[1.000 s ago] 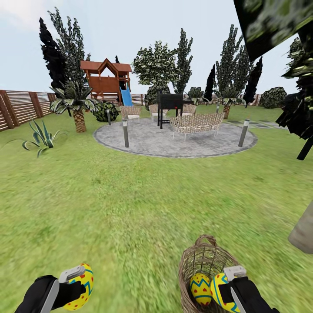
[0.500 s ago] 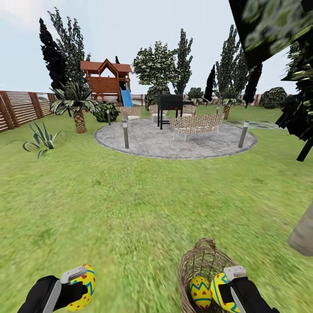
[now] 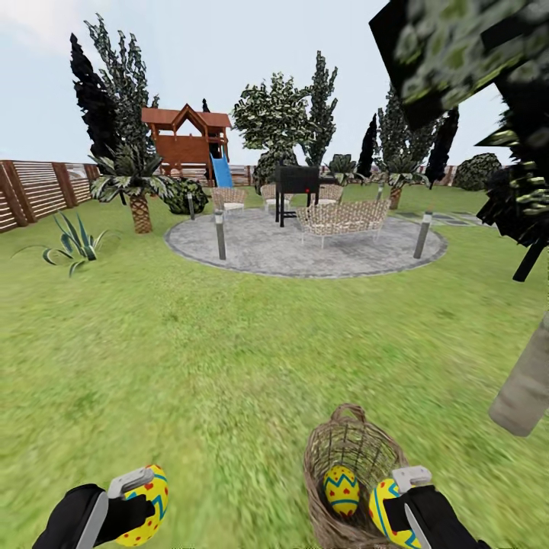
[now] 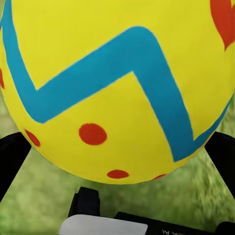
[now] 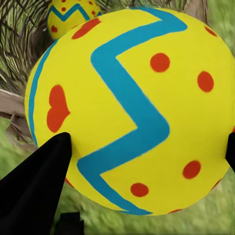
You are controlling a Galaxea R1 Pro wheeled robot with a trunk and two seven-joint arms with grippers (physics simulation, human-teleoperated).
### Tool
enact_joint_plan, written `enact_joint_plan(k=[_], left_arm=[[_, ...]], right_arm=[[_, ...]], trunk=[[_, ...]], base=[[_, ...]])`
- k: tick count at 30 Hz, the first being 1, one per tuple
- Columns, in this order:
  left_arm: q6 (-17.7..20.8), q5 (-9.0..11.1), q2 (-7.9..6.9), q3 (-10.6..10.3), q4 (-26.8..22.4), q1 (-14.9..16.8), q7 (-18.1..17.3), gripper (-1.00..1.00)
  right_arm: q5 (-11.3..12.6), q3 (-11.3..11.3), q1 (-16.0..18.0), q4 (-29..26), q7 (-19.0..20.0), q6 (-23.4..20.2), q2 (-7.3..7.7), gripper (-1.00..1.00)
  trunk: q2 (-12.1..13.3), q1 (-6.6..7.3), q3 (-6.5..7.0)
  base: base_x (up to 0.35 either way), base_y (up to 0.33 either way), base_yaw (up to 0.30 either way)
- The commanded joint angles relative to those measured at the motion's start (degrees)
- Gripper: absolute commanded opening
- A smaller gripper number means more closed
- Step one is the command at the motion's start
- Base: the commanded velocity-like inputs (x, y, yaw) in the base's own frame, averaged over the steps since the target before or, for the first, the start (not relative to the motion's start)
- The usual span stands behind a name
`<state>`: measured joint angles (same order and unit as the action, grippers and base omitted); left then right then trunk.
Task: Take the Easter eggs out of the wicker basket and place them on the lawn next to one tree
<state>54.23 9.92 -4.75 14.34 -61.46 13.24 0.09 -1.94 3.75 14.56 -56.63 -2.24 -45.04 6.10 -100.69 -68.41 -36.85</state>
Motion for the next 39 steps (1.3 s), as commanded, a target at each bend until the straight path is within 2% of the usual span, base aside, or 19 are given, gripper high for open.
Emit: enact_joint_plan(k=[1, 13, 21, 35, 39], left_arm=[[0.3, 0.2, 0.0, 0.1, 0.0, 0.0, 0.0, -1.0], [0.3, 0.2, 0.01, 0.1, 0.0, 0.0, -0.1, -1.0], [0.3, 0.3, 0.02, 0.1, 0.7, 0.0, -0.6, -1.0], [0.3, 0.2, 0.96, 0.0, 0.8, 0.0, -0.7, -1.0], [0.3, 0.2, 1.61, 0.0, 0.8, 0.0, -0.8, -1.0]], right_arm=[[-0.2, 0.2, 0.0, -0.1, -0.1, -0.3, 0.1, -1.0], [-0.2, 0.2, 0.0, -0.1, -0.2, -0.3, 0.1, -1.0], [-0.2, 0.2, 0.0, 0.0, -0.2, -0.3, 0.06, -1.0], [-0.2, 0.2, 0.0, 0.0, -0.2, -0.3, 0.05, -1.0], [-0.2, 0.2, 0.0, 0.0, -0.2, -0.3, 0.05, -1.0]], trunk=[[0.0, 0.02, -0.06], [0.0, 0.02, -0.06], [0.0, 0.02, -0.06], [0.0, 0.02, -0.06], [0.0, 0.02, -0.06]], base=[[-0.042, -0.146, 0.0], [0.071, -0.295, 0.0], [-0.043, -0.303, 0.0], [-0.012, -0.316, 0.0], [-0.149, -0.272, 0.0]])
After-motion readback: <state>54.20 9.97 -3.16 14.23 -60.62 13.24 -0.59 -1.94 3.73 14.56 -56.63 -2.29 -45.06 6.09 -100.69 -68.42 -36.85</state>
